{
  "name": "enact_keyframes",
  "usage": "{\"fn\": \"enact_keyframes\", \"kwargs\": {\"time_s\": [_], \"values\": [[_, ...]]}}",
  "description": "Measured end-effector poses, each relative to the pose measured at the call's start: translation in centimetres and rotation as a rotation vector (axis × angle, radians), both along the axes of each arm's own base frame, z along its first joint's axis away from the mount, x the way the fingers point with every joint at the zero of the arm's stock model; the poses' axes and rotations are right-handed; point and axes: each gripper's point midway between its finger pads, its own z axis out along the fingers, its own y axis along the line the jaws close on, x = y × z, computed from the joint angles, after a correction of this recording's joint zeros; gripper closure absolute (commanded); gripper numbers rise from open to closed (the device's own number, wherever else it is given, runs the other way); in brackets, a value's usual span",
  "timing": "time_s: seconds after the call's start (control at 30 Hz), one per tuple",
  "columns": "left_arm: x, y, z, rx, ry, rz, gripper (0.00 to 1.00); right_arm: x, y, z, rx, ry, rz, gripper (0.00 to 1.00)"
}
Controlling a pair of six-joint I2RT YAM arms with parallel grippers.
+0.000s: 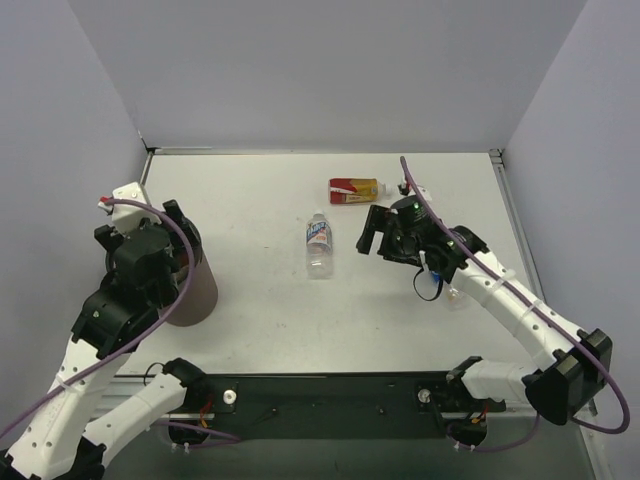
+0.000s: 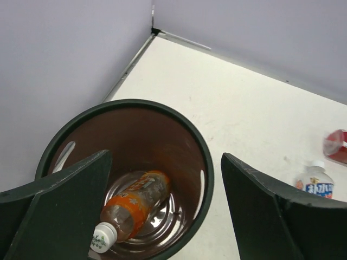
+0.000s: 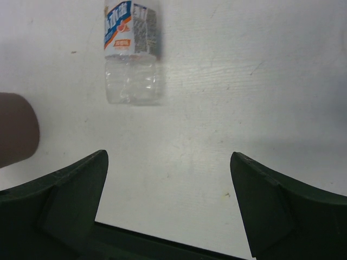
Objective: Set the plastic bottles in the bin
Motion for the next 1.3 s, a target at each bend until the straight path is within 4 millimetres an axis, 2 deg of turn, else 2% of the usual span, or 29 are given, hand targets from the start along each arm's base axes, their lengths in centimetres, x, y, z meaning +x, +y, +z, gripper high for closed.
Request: {"fn": "enact_keyframes", "kwargs": {"time_s": [0.07,0.13,0.27,0.37,0.5,0.63,0.73,0.83,0.93,0.97,1.03,1.07,1.1,1.17,1.3], "values": [[0.2,-0.7,0.7,-0.011,0.001,-0.046,0.1,0.9,-0.7,-0.8,-0.038,0.015,-0.019,0.12],[0.5,-1.7,1.0,-0.019,0.01,-0.099,0.11,2.1,-0.6,-1.3,-0.079,0.037,-0.016,0.12],[1.3,-4.5,1.3,-0.035,0.053,-0.241,0.12,6.3,2.7,-2.1,-0.133,0.058,0.03,0.13],[1.9,-7.0,1.0,-0.051,0.099,-0.356,0.12,9.3,5.4,-3.4,-0.154,0.072,0.058,0.13],[2.1,-10.2,-0.1,-0.072,0.169,-0.5,0.12,12.5,8.4,-5.6,-0.18,0.092,0.084,0.14],[1.4,-12.0,-1.0,-0.082,0.226,-0.589,0.12,15.2,11.0,-8.3,-0.2,0.109,0.097,0.15],[0.8,-12.6,-1.0,-0.089,0.239,-0.629,0.12,16.0,11.9,-10.9,-0.226,0.137,0.106,0.15],[0.5,-13.0,-1.0,-0.094,0.247,-0.653,0.12,16.3,12.5,-13.5,-0.261,0.171,0.12,0.22],[0.3,-13.3,-1.3,-0.098,0.261,-0.666,0.12,16.0,12.5,-15.4,-0.296,0.2,0.126,0.35],[0.2,-13.4,-1.3,-0.1,0.263,-0.672,0.12,15.8,12.3,-15.7,-0.306,0.211,0.124,0.49],[0.2,-13.5,-1.4,-0.104,0.265,-0.678,0.12,15.8,12.1,-15.8,-0.315,0.212,0.122,0.64],[0.1,-13.6,-1.6,-0.106,0.269,-0.682,0.12,15.9,12.1,-15.6,-0.317,0.205,0.12,0.75],[0.1,-13.8,-2.0,-0.112,0.278,-0.689,0.12,15.9,12.1,-15.3,-0.313,0.2,0.118,0.8],[0.0,-14.4,-3.1,-0.13,0.3,-0.705,0.12,15.9,12.0,-14.9,-0.31,0.195,0.116,0.84],[-0.1,-16.3,-6.0,-0.205,0.352,-0.755,0.11,14.9,11.6,-14.0,-0.283,0.208,0.107,0.85]]}}
